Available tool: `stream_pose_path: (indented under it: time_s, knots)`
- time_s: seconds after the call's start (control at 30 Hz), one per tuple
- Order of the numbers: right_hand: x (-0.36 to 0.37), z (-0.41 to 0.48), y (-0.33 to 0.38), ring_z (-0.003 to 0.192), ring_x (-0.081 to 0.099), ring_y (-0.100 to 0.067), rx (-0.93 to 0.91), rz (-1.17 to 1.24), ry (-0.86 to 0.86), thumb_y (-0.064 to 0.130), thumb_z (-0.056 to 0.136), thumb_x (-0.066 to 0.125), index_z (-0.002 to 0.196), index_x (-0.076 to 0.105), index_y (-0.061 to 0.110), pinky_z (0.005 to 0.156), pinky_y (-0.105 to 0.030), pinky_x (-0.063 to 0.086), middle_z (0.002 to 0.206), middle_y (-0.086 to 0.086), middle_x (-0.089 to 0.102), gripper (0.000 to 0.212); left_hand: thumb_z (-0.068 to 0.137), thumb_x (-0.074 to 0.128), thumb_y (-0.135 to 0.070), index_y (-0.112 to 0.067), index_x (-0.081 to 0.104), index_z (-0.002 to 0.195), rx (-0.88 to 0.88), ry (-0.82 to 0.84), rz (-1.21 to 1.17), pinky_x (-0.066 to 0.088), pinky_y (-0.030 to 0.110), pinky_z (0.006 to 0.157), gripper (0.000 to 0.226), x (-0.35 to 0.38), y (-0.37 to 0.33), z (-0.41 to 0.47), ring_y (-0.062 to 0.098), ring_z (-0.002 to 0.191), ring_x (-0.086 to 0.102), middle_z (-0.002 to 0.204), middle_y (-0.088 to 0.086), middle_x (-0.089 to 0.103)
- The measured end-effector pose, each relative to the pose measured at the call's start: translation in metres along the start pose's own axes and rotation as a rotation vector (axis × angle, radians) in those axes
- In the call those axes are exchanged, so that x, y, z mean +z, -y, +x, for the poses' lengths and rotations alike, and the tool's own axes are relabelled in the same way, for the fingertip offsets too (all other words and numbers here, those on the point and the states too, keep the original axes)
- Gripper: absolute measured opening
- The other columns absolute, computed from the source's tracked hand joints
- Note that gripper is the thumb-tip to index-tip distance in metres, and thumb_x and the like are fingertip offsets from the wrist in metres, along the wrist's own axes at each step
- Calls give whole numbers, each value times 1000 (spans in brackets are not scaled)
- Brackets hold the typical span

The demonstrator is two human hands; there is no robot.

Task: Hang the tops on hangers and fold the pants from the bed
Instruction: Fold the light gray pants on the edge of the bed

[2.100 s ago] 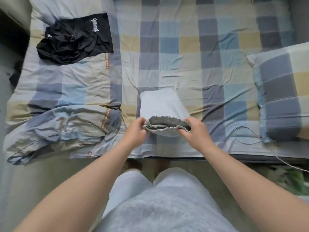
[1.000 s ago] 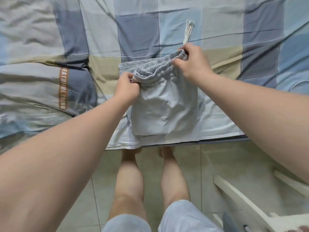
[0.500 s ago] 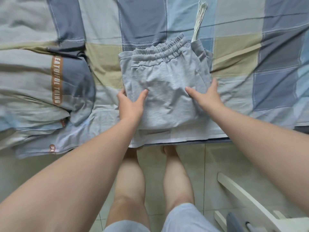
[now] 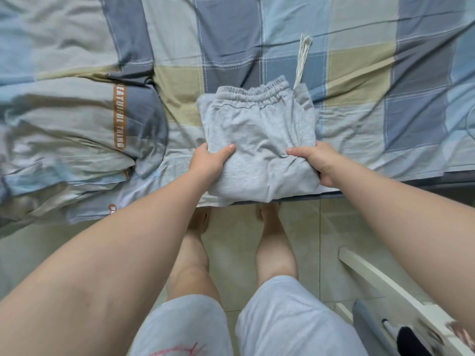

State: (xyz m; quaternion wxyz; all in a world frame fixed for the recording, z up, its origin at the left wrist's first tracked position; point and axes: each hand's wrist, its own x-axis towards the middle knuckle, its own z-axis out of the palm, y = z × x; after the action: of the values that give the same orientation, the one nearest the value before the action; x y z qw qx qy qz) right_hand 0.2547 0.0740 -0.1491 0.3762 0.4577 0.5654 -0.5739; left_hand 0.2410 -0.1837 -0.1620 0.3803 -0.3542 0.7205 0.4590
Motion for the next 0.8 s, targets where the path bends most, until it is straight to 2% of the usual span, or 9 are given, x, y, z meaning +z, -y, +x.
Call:
stream_pose_path:
  time_s: [0.07, 0.13, 0.23, 0.37, 0.43, 0.5, 0.57, 0.67, 0.8]
  knots:
    - [5, -33, -4, 78, 76, -22, 56, 39, 7, 9, 81, 77, 110, 69, 14, 61, -33, 59, 92, -5, 78, 31, 84, 79, -37, -22, 66, 102, -16, 42, 7, 49, 28, 78, 27, -17, 1, -24, 11, 85, 65, 97, -6, 68]
    - [12, -72, -10, 77, 75, -27, 100, 84, 4, 7, 81, 76, 112, 68, 11, 59, -37, 60, 93, -10, 78, 31, 84, 79, -34, -21, 65, 106, -56, 113, 16, 49, 26, 72, 29, -36, 0, -53, 11, 83, 65, 98, -4, 68]
    - [26, -137, -23, 89, 73, -33, 165, 172, -9, 8, 83, 73, 118, 66, 7, 75, -46, 60, 106, -18, 74, 36, 84, 79, -33, -19, 64, 113, -74, 207, 104, 49, 23, 61, 36, -68, -6, -99, 11, 81, 67, 97, -5, 70]
    - [49, -227, -46, 101, 69, -39, 175, 336, -42, 8, 85, 70, 122, 66, 3, 91, -53, 55, 116, -23, 71, 37, 80, 82, -34, -18, 64, 111, -38, 288, 196, 53, 29, 66, 39, -106, -21, -158, 19, 85, 70, 98, -1, 71]
    - [57, -268, -59, 108, 67, -42, 131, 430, -72, 8, 85, 70, 123, 66, 3, 95, -58, 52, 115, -23, 70, 38, 79, 83, -35, -22, 64, 103, 15, 309, 233, 52, 25, 59, 34, -119, -30, -187, 16, 77, 71, 92, -4, 72]
    - [62, -307, -72, 105, 69, -42, 61, 527, -116, 6, 85, 70, 122, 66, 2, 90, -56, 55, 111, -23, 72, 37, 78, 83, -36, -25, 64, 96, 87, 342, 264, 52, 21, 51, 28, -127, -42, -215, 11, 67, 72, 85, -8, 73]
    - [63, -345, -85, 100, 70, -41, -28, 607, -177, 4, 84, 70, 120, 66, 1, 86, -55, 57, 107, -22, 73, 36, 78, 83, -37, -25, 66, 95, 175, 376, 307, 54, 23, 55, 26, -129, -53, -244, 12, 68, 73, 83, -8, 75]
    - [62, -398, -113, 98, 71, -40, -137, 736, -289, 2, 82, 72, 119, 65, 3, 91, -59, 54, 105, -21, 74, 38, 79, 82, -37, -23, 69, 100, 295, 457, 384, 58, 30, 69, 29, -120, -65, -289, 16, 79, 75, 87, -6, 77]
    - [55, -457, -168, 100, 70, -41, -258, 905, -426, 2, 83, 72, 118, 66, 5, 94, -56, 54, 108, -20, 74, 36, 81, 82, -37, -23, 71, 99, 441, 595, 486, 59, 28, 65, 25, -92, -67, -353, 14, 77, 75, 86, -7, 78]
